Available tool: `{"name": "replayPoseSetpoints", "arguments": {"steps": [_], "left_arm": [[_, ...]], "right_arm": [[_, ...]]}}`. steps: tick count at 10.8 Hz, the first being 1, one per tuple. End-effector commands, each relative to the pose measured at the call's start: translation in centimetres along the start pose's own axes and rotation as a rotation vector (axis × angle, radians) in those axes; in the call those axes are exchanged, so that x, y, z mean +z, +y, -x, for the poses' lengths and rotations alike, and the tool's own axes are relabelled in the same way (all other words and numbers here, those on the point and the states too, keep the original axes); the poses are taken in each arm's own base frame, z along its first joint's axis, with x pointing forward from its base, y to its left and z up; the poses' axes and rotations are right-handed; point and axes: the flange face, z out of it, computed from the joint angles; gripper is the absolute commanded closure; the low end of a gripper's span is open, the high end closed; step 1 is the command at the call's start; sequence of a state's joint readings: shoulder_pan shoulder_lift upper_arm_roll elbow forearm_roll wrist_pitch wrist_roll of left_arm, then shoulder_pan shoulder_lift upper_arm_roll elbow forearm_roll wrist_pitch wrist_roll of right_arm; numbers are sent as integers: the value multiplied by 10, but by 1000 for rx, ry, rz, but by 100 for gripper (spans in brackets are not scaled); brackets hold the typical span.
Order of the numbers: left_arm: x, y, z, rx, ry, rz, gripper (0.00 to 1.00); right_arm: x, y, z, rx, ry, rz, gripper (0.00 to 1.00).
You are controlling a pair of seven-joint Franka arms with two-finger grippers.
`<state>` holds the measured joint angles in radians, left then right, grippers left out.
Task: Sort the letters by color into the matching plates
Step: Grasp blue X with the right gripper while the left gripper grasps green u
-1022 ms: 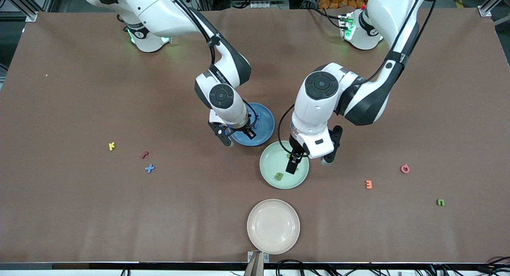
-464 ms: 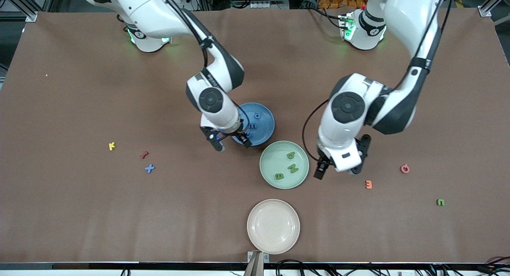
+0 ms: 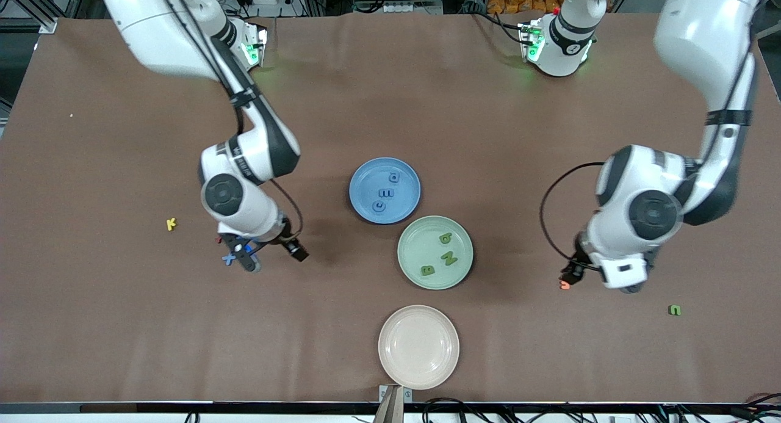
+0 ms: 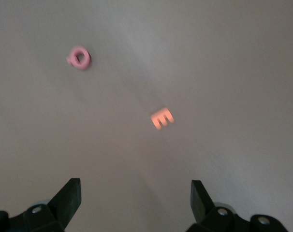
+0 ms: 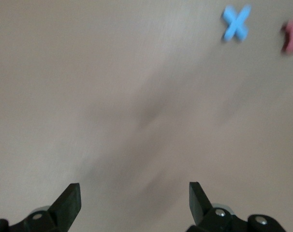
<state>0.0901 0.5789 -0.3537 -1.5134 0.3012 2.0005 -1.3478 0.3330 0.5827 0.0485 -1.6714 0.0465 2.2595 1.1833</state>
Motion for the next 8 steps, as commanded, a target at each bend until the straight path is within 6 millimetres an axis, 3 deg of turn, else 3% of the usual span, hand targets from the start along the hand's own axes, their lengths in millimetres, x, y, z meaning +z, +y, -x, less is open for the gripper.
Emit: {"name": "replayPoseSetpoints", "arguments": {"steps": [1, 3, 5, 8], "left_arm": [[18, -50, -52, 95, -54, 42, 0], [46, -74, -81, 187, -46, 41, 0], [76, -105, -126, 399, -47, 10, 0], [109, -142, -178, 732, -57, -4, 0]], "right_arm": [[-3, 37, -64, -132, 20, 24, 1], [6, 62, -100, -177, 37, 61, 2], [16, 82, -131, -156, 32, 71, 4], [40, 93, -152, -132, 39, 56, 6]]}}
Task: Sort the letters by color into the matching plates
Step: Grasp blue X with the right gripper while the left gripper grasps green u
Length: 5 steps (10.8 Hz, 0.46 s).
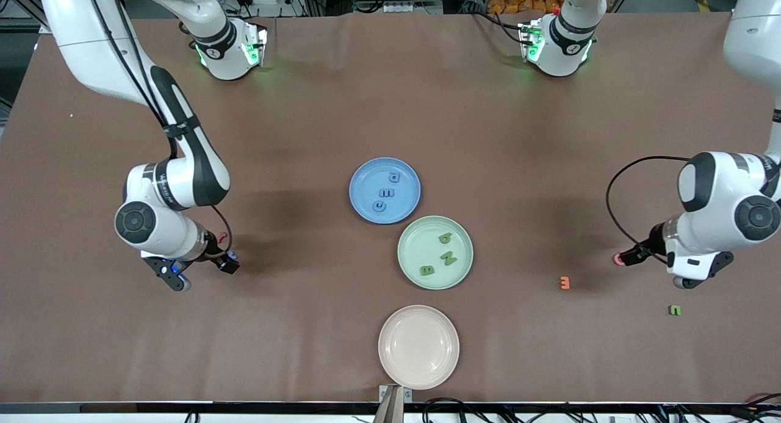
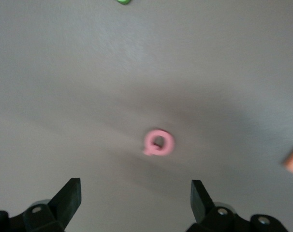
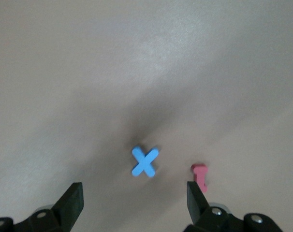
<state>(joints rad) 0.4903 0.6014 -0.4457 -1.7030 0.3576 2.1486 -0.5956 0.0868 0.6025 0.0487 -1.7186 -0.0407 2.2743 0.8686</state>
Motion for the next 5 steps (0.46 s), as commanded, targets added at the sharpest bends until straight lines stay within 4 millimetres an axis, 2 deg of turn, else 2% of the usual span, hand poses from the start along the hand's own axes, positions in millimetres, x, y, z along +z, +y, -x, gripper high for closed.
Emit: {"name": "replayPoseSetpoints", "arguments": {"steps": [1, 3, 5], "left_arm": [[25, -38, -29, 303, 37, -6, 0], [52, -55, -55, 454, 87, -51, 0], [67, -70, -76, 545, 112, -77, 0]], "right_arm": [[27, 3, -8, -7, 13, -16, 8], [37, 4, -12, -1, 23, -31, 11], [51, 4, -11, 2, 21, -31, 19]]}}
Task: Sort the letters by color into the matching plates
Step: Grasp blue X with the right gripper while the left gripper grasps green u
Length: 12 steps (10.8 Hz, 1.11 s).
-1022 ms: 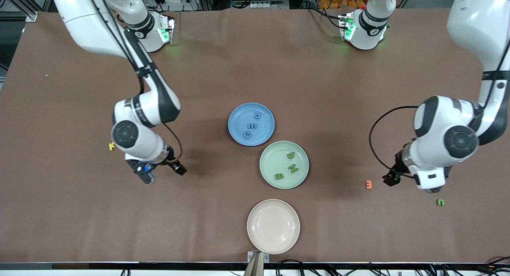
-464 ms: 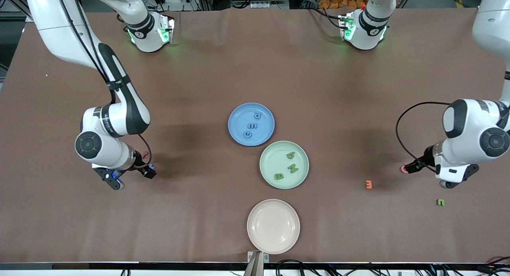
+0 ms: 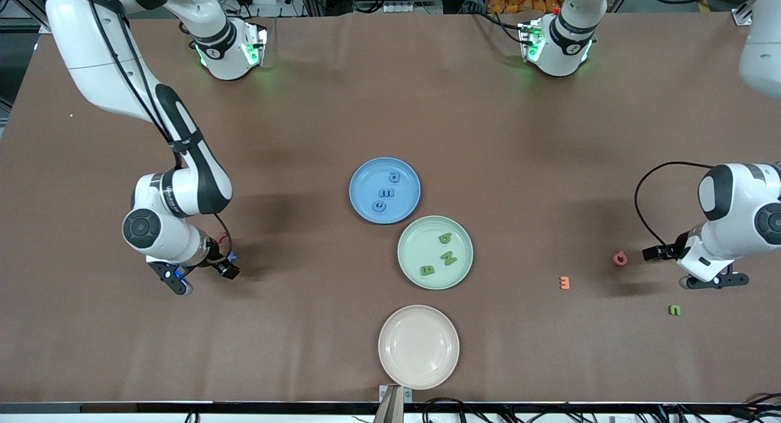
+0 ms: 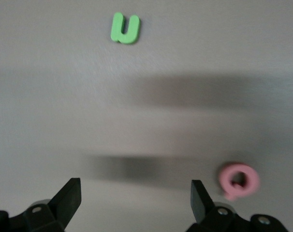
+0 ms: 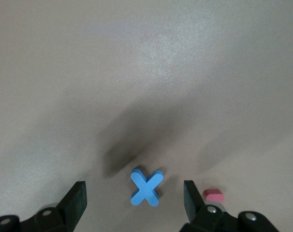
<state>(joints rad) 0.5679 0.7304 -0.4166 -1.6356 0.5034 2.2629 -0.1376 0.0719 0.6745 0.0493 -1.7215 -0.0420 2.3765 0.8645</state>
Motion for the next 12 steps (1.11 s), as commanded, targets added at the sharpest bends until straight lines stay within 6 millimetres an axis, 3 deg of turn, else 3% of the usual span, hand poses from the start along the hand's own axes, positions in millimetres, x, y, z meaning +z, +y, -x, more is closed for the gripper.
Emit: {"name": "replayPoseSetpoints", "arguments": {"steps": [1, 4, 6, 7, 9, 10, 11, 12], "left_arm": [[25, -30, -25, 166, 33, -39, 0], [56, -49, -61, 217, 130, -54, 0], [69, -40, -86, 228, 194, -84, 0], [72, -38, -91, 221, 224, -74, 0], [61, -35, -95, 178, 268, -23, 0], [49, -31, -99, 151, 290, 12, 0], [29, -28, -103, 129, 316, 44, 0], [14, -28, -105, 116, 323, 55, 0]], "right_arm": [[11, 1, -3, -3, 6, -7, 23], [14, 2, -2, -2, 2, -3, 46], [18, 3, -1, 0, -2, 0, 65], [18, 3, -1, 0, -2, 0, 64], [22, 3, -1, 1, -6, 4, 64], [22, 3, 0, -2, -6, 4, 75], [22, 2, 1, -1, -9, 6, 100], [16, -1, 3, -2, -8, 3, 100]]}}
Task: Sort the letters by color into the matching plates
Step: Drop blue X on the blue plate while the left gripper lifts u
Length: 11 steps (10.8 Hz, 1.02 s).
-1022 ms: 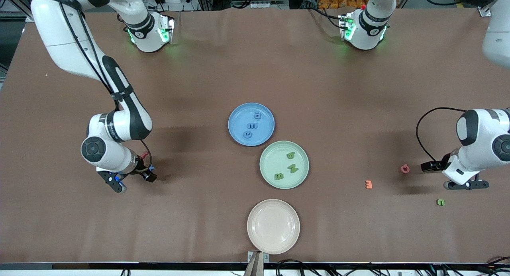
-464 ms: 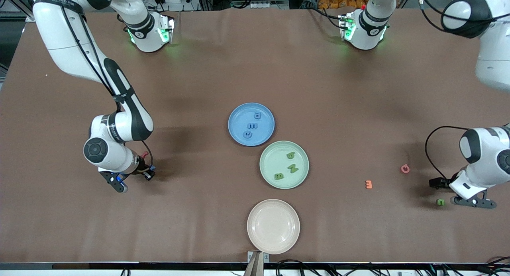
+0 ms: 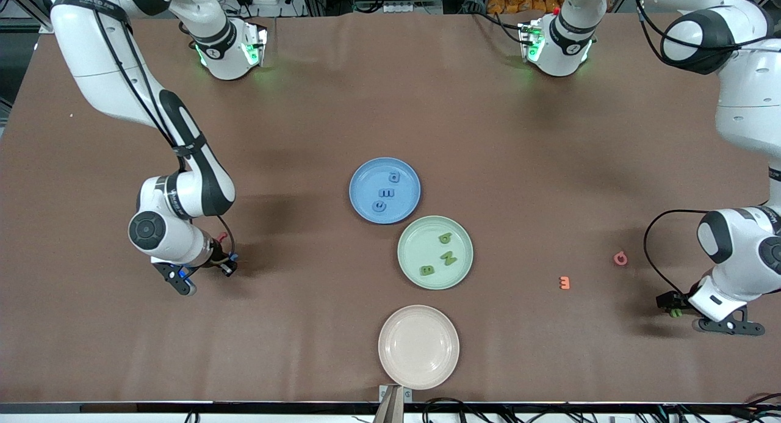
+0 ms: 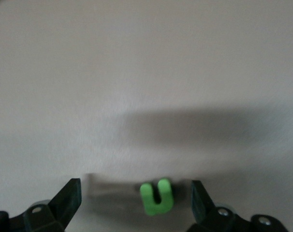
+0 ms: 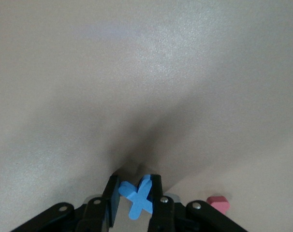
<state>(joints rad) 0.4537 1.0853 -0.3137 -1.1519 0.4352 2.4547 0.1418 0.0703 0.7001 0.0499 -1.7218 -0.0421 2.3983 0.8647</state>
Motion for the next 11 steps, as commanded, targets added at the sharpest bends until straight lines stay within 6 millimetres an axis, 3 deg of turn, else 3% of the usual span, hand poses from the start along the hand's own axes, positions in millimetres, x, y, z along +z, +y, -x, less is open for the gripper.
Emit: {"name": "replayPoseSetpoints", "arguments": {"steps": [1, 5, 7, 11], "left_arm": [[-34, -1, -18, -44, 30, 46, 0], [-28, 8, -16, -133, 17, 133, 0], [-20, 6, -11, -144, 6, 137, 0], [-9, -4, -4, -151, 4, 120, 0]], "right_arm": [[-9, -10, 8, 1, -6, -3, 100], [-63, -64, 57, 54, -13, 4, 100], [-78, -100, 100, 118, -56, -39, 100], [-87, -158, 214, 190, -77, -49, 100]]}}
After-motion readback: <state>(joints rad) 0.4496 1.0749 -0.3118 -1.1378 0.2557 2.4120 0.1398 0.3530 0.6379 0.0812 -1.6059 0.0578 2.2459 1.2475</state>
